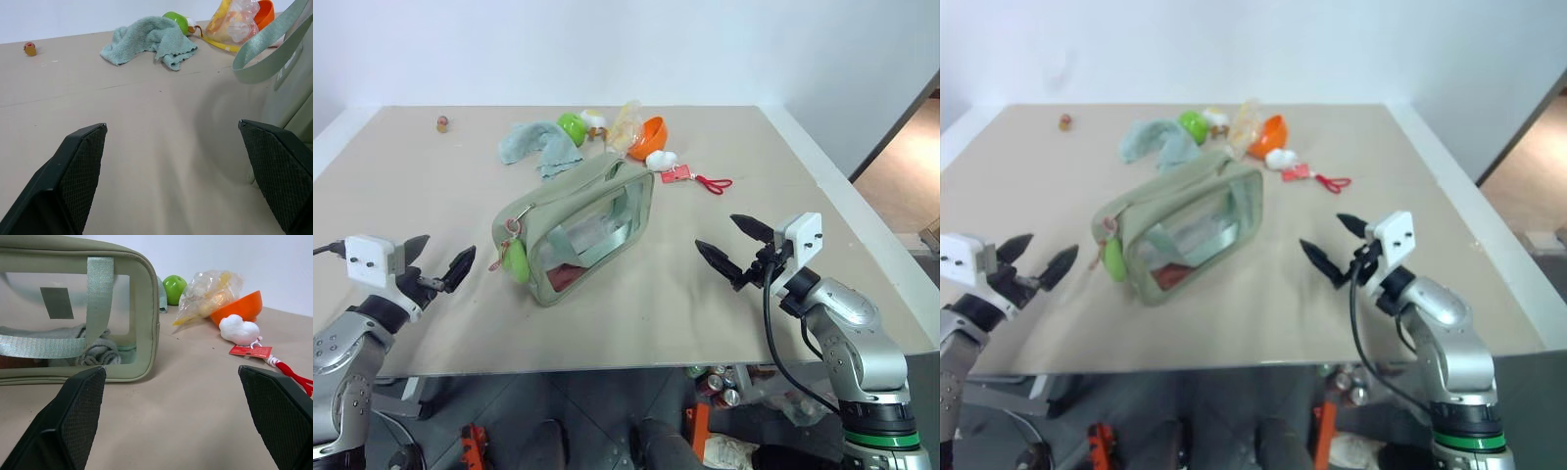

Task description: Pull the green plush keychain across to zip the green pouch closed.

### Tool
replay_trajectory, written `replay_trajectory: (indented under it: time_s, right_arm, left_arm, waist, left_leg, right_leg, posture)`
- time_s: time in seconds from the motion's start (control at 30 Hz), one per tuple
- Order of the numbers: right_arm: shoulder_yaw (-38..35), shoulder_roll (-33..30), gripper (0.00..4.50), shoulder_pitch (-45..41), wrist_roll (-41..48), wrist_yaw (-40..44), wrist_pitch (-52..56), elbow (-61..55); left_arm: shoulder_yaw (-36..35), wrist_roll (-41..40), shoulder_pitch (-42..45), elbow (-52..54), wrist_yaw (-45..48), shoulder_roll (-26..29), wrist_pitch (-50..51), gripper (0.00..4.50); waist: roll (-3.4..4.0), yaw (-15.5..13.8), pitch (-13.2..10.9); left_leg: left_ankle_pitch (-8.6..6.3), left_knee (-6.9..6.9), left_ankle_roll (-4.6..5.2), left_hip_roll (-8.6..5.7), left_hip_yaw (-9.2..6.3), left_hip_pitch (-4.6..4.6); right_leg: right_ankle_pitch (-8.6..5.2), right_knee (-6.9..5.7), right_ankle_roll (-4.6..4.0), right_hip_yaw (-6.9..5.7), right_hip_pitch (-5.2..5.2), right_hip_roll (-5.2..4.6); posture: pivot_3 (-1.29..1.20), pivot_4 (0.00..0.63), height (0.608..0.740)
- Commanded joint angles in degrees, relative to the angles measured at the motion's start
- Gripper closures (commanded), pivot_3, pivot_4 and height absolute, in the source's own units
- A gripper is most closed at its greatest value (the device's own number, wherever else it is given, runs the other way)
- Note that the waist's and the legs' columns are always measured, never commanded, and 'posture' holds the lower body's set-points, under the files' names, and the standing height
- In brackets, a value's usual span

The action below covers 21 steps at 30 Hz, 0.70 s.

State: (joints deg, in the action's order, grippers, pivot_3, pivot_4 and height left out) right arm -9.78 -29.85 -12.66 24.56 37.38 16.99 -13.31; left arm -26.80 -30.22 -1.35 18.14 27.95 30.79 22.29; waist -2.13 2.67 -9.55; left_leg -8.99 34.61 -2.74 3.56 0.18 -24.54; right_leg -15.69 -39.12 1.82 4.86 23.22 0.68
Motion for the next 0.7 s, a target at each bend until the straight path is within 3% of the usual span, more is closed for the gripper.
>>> replay_trajectory:
  time_s: [0.03,0.33,0.47,0.57,0.7]
  right_arm:
    - [-0.5,-0.7,0.01,-1.3,0.4,0.4,-0.3,-0.8]
    - [0.3,-0.6,0.01,-1.7,0.0,0.4,0.0,-0.8]
    - [0.4,-0.6,0.01,-2.1,0.1,0.7,0.1,-0.6]
    - [0.7,-1.9,0.01,-4.6,-0.3,2.7,-0.4,1.4]
    - [2.8,-4.2,0.01,-16.2,-0.2,10.0,-2.2,10.1]
  left_arm:
    - [0.0,0.0,1.3,0.2,-0.1,0.4,-1.1,0.03]
    - [-1.0,-3.4,2.4,0.0,0.4,0.0,0.6,0.03]
    - [-3.6,-7.9,3.8,1.6,2.8,2.8,2.1,0.03]
    - [-5.3,-16.3,6.9,5.2,8.6,9.7,6.9,0.03]
    - [-5.4,-28.6,11.8,8.5,13.8,19.7,16.2,0.03]
  waist:
    - [0.0,0.0,0.0]
    - [0.0,0.0,0.0]
    - [0.0,0.0,0.0]
    - [-0.16,0.0,-0.1]
    - [-0.09,0.2,-0.3]
  left_leg:
    - [0.0,0.0,0.0,0.0,0.0,0.0]
    - [0.0,0.0,0.0,0.0,0.0,0.0]
    - [0.0,-0.01,0.0,0.0,-0.01,-0.01]
    - [0.0,0.0,0.0,0.01,-0.03,0.0]
    - [0.07,0.05,0.01,0.02,0.06,0.0]
  right_leg:
    - [0.0,0.0,0.0,0.0,0.0,0.0]
    - [0.0,0.0,0.01,0.0,0.0,0.0]
    - [0.0,0.0,0.01,-0.02,0.0,0.01]
    - [0.01,0.0,0.0,-0.04,0.0,0.01]
    - [0.02,0.07,-0.19,-0.03,0.02,-0.04]
  posture:
    - [0.0,0.15,0.74]
    - [0.0,0.15,0.74]
    - [0.0,0.15,0.74]
    - [0.0,0.15,0.74]
    - [0.0,0.15,0.74]
